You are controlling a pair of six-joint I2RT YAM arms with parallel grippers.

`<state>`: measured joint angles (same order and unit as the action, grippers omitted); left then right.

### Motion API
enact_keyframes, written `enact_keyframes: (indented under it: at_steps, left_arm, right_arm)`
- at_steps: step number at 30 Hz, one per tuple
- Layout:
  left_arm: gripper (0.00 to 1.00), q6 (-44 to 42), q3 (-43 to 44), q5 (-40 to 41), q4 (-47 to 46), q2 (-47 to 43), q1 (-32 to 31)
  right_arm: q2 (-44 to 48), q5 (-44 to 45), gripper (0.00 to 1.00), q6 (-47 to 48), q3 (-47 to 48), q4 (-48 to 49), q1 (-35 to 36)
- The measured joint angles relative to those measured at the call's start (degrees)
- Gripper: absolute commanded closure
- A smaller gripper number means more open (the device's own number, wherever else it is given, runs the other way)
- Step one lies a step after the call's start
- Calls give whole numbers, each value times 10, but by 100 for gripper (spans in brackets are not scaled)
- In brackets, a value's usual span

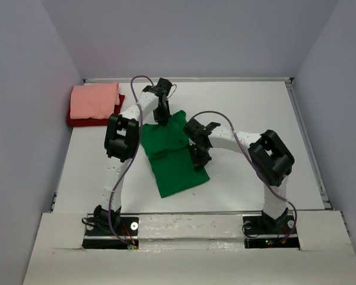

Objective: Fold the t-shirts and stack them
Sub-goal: Fold the folded rectangular tshirt in 1/3 of the way

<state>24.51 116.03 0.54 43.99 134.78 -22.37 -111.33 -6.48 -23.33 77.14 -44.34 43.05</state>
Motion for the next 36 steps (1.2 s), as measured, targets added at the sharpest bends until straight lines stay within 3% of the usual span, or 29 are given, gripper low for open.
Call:
enact_keyframes:
  at_steps: [14,27,36]
  left_arm:
    - [100,-44,122,-55,34,72,-5]
    - [100,-62,144,-110,29,90,-45]
    - [100,-58,155,-102,17,98,-80]
  right_arm:
    - [6,6,100,-52,-12,17,9]
    - [11,18,100,-125,-18,25,102]
    - [10,27,100,-147,-21,26,108]
